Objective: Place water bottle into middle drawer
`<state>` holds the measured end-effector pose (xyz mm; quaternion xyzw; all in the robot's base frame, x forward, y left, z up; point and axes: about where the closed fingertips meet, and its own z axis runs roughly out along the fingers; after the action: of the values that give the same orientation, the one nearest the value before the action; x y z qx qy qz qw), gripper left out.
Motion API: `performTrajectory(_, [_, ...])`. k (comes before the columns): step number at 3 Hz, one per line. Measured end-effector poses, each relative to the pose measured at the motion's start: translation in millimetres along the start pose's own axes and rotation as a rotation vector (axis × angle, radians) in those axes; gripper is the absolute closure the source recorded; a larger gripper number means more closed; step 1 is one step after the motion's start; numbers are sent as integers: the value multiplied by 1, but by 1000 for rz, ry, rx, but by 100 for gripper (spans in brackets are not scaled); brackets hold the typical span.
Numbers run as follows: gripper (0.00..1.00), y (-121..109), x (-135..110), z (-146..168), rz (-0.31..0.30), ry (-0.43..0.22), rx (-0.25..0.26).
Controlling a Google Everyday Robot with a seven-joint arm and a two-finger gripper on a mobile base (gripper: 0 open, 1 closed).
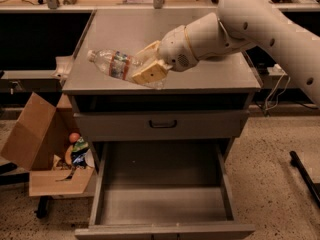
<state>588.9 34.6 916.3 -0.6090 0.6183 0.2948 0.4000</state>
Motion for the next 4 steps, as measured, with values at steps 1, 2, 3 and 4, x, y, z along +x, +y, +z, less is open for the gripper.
performTrajectory(1, [100,0,0,0,0,0,0])
performTrajectory(2, [100,20,16,6,-13,38,-30])
performTrajectory(3, [100,62,48,10,-35,139,-84])
performTrajectory(4, [100,102,93,12,3,243,-122])
